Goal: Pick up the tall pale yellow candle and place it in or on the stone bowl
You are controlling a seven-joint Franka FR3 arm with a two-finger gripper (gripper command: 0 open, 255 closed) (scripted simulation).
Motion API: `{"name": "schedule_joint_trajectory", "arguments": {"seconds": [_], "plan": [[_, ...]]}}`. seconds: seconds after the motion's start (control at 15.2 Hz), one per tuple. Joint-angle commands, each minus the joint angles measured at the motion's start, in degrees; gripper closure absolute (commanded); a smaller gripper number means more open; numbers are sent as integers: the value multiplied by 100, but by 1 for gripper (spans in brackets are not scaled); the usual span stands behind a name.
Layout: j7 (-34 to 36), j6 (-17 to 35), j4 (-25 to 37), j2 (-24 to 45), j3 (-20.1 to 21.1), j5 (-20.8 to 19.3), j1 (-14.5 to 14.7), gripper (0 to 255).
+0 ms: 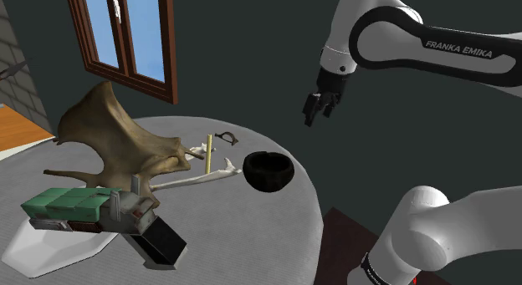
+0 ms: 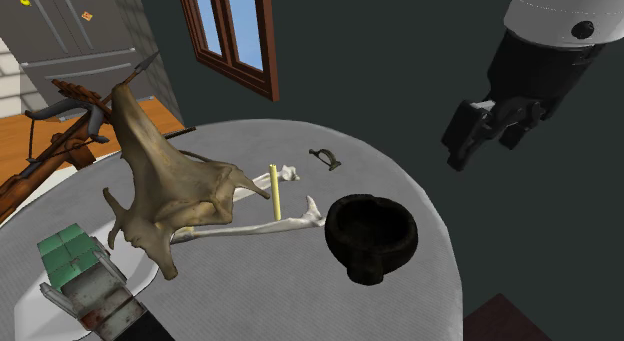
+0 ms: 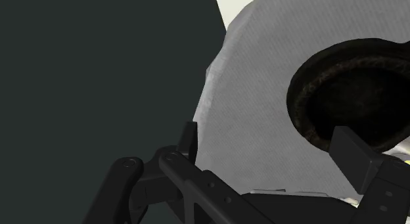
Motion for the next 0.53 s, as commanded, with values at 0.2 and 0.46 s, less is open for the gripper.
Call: {"name": "schedule_joint_trajectory", "arguments": {"seconds": [0.2, 0.46], "plan": [[202, 337, 126, 407, 184, 169, 96, 0], [457, 756, 380, 991, 430, 346, 209, 0]]}}
